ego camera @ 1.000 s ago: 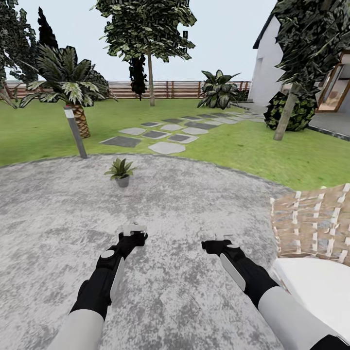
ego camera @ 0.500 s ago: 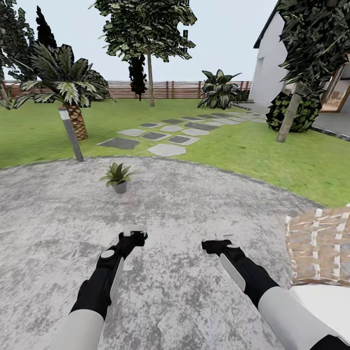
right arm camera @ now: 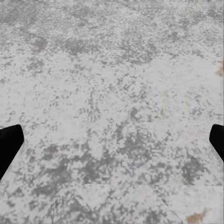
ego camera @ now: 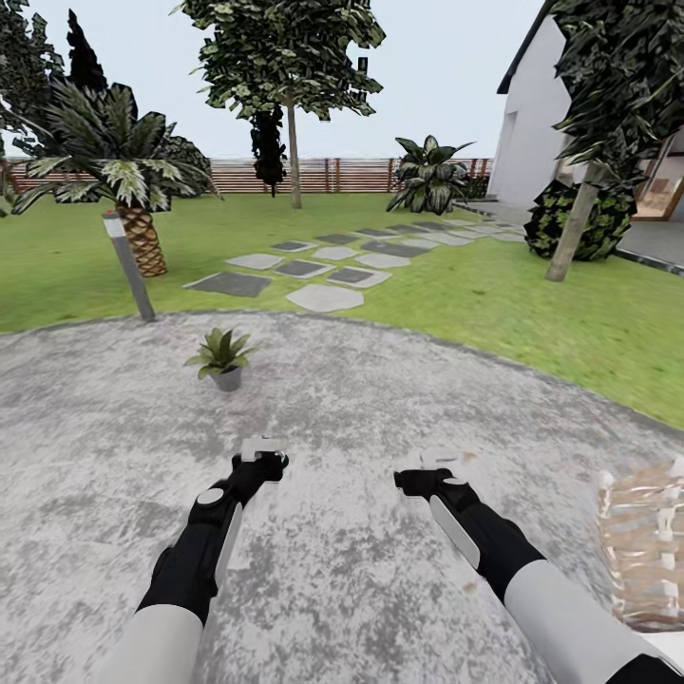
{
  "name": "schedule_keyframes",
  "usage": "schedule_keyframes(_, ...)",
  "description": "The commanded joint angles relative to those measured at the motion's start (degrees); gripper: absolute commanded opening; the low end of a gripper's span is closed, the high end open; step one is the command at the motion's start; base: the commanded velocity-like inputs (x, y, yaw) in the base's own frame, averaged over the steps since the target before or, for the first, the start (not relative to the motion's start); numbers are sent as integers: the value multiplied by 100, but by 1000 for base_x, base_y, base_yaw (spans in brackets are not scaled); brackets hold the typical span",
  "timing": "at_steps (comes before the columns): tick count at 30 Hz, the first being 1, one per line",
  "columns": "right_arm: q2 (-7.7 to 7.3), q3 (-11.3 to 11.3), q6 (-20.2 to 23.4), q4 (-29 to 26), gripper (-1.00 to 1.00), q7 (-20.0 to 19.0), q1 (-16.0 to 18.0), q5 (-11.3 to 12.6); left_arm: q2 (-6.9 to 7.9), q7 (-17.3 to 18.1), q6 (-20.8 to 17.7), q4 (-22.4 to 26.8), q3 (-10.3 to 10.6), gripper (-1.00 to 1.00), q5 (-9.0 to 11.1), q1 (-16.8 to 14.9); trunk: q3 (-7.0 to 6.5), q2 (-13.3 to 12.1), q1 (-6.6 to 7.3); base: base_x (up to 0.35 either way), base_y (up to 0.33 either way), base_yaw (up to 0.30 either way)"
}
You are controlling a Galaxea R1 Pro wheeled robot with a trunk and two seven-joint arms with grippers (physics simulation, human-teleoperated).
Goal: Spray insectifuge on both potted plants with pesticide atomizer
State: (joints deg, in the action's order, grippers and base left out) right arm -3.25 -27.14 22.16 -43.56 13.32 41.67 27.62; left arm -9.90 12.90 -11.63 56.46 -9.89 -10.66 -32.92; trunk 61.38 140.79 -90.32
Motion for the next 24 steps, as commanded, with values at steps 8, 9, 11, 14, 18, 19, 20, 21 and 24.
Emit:
schedule_keyframes(8,-9,-37,14,-12,100,57,5,60,-10,54,-24,13,-31,-100,-59,-4,6,2,-2,335,0,0)
schedule_keyframes(9,-9,-37,15,-12,100,57,3,60,-10,54,-24,12,-31,-100,-59,-4,6,2,-2,335,0,0)
schedule_keyframes(11,-9,-37,16,-12,100,57,4,60,-10,54,-24,10,-31,-100,-59,-4,6,2,-2,335,0,0)
schedule_keyframes(14,-9,-37,15,-12,100,57,4,60,-10,54,-24,10,-29,-100,-59,-4,6,2,-2,335,0,0)
schedule_keyframes(18,-9,-37,15,-12,100,57,7,60,-10,54,-24,11,-31,-100,-59,-4,6,2,-2,335,1,0)
schedule_keyframes(19,-9,-37,14,-12,100,57,7,60,-10,54,-24,12,-31,-100,-59,-4,6,2,-2,335,45,0)
schedule_keyframes(20,-9,-37,15,-12,100,57,8,60,-10,54,-24,13,-31,-100,-59,-4,6,2,-2,335,69,0)
schedule_keyframes(21,-9,-37,15,-12,100,57,8,60,-10,54,-24,10,-31,-100,-59,-4,6,2,-2,335,88,0)
schedule_keyframes(24,-9,-37,16,-12,100,57,5,60,-10,54,-24,11,-31,-100,-59,-4,6,2,-2,333,118,0)
